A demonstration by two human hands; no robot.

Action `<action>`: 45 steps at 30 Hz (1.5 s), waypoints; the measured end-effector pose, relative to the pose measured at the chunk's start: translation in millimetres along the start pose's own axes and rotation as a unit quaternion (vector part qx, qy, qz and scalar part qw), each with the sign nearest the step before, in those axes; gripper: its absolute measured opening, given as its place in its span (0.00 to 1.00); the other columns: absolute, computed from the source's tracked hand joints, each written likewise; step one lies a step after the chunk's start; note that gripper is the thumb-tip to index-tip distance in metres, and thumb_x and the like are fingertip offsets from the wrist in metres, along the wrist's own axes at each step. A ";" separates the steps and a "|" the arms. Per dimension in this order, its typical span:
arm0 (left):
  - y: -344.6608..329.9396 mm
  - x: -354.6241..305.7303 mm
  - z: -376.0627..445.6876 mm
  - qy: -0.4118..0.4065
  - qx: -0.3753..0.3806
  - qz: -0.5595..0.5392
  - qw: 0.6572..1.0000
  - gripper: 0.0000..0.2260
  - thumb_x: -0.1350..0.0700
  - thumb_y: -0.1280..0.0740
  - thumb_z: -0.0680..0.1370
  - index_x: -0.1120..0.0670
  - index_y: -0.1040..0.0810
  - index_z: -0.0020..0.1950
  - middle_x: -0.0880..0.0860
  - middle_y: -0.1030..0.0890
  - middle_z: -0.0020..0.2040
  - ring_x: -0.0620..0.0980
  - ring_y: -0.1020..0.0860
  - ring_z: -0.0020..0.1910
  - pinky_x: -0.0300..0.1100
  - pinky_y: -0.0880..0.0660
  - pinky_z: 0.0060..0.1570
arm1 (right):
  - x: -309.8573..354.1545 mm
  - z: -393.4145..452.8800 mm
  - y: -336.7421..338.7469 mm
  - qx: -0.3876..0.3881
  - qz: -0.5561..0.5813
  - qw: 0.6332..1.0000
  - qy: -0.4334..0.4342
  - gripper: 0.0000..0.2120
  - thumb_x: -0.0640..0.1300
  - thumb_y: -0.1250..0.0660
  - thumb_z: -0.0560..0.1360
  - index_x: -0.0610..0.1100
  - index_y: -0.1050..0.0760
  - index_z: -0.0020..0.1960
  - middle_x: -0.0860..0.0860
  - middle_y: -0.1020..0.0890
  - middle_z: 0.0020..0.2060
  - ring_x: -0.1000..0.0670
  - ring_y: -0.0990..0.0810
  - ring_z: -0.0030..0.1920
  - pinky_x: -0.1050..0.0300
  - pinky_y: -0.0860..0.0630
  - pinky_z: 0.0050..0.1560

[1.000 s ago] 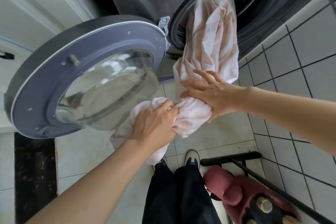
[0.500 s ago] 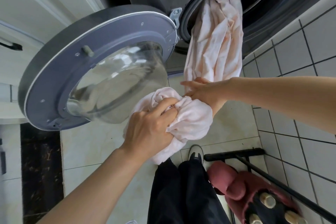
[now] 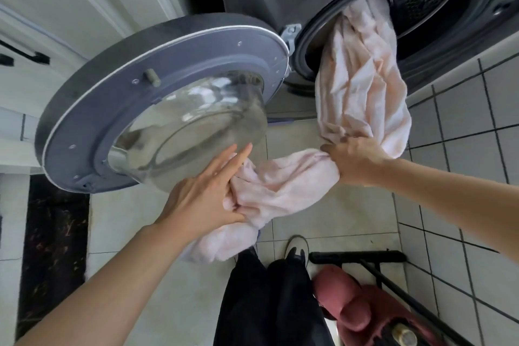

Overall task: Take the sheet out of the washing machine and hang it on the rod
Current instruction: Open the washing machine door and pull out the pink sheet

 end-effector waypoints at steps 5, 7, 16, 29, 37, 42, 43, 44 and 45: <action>-8.5 1.7 -4.9 0.014 0.033 0.037 0.999 0.54 0.39 0.25 0.63 0.28 0.66 0.71 0.31 0.61 0.75 0.50 0.21 0.55 0.42 0.25 0.45 | -39.0 -5.2 -0.1 -0.041 -0.021 0.993 -0.107 0.17 0.47 0.38 0.73 0.52 0.28 0.62 0.54 0.17 0.48 0.45 0.22 0.57 0.45 0.38 0.65; -14.0 -9.2 -4.6 0.013 0.048 0.044 0.998 0.54 0.38 0.25 0.64 0.29 0.66 0.71 0.33 0.62 0.76 0.50 0.22 0.55 0.40 0.28 0.44 | -24.5 -10.2 4.0 -0.050 -0.020 0.993 -0.104 0.16 0.46 0.38 0.73 0.51 0.28 0.60 0.52 0.17 0.49 0.44 0.23 0.59 0.45 0.39 0.66; -37.4 -63.5 19.3 0.030 0.029 -0.052 0.998 0.62 0.33 0.25 0.59 0.39 0.72 0.73 0.46 0.61 0.79 0.52 0.29 0.67 0.46 0.27 0.55 | 85.1 -35.4 64.3 -0.217 0.144 0.965 0.028 0.26 0.42 0.49 0.65 0.38 0.34 0.61 0.45 0.20 0.39 0.41 0.21 0.44 0.43 0.28 0.50; -8.4 -58.1 17.0 -0.014 -0.110 0.013 0.994 0.09 0.55 0.37 0.70 0.46 0.38 0.42 0.46 0.25 0.41 0.56 0.26 0.34 0.43 0.37 0.30 | 70.2 -55.4 64.4 -0.191 0.174 0.957 0.131 0.46 0.61 0.27 0.63 0.48 0.44 0.73 0.49 0.35 0.70 0.41 0.44 0.74 0.43 0.44 0.72; 19.1 -76.7 -7.8 -0.111 -0.213 0.017 0.971 0.11 0.57 0.44 0.61 0.48 0.37 0.41 0.43 0.36 0.37 0.48 0.41 0.29 0.36 0.43 0.25 | 47.6 -0.2 34.8 -0.031 0.070 0.978 0.193 0.51 0.68 0.30 0.63 0.60 0.58 0.75 0.57 0.51 0.76 0.42 0.58 0.76 0.37 0.53 0.73; 21.1 -81.9 -16.6 -0.129 -0.245 -0.012 0.961 0.22 0.63 0.36 0.57 0.45 0.39 0.43 0.42 0.43 0.40 0.50 0.41 0.31 0.40 0.40 0.26 | 57.6 25.3 30.1 0.054 0.044 0.975 0.209 0.44 0.69 0.33 0.63 0.61 0.50 0.73 0.60 0.57 0.76 0.43 0.65 0.76 0.38 0.58 0.73; 20.7 -79.7 -17.8 -0.127 -0.243 -0.018 0.961 0.22 0.64 0.36 0.57 0.44 0.40 0.43 0.42 0.43 0.40 0.51 0.40 0.31 0.41 0.38 0.26 | 62.2 26.4 30.8 0.061 0.040 0.973 0.217 0.41 0.68 0.34 0.65 0.61 0.47 0.73 0.61 0.55 0.77 0.43 0.65 0.76 0.39 0.58 0.74; 20.5 -76.3 -19.5 -0.122 -0.242 -0.022 0.962 0.22 0.63 0.37 0.57 0.44 0.40 0.42 0.43 0.42 0.40 0.51 0.38 0.31 0.42 0.35 0.26 | 66.6 26.9 31.6 0.063 0.038 0.972 0.225 0.38 0.67 0.35 0.67 0.61 0.45 0.72 0.61 0.51 0.76 0.44 0.64 0.76 0.40 0.57 0.74; 19.7 -71.9 -21.1 -0.114 -0.239 -0.027 0.964 0.19 0.63 0.37 0.58 0.46 0.39 0.42 0.44 0.39 0.40 0.52 0.36 0.31 0.41 0.34 0.25 | 69.3 27.4 30.8 0.064 0.039 0.970 0.229 0.34 0.66 0.36 0.68 0.61 0.42 0.71 0.62 0.44 0.75 0.46 0.60 0.77 0.42 0.54 0.73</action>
Point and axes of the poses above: each hand's wrist, its own z-axis towards the middle knuckle, its own y-axis out of the back of the hand, x = y × z, the point moved 8 cm from there along z, towards the middle knuckle
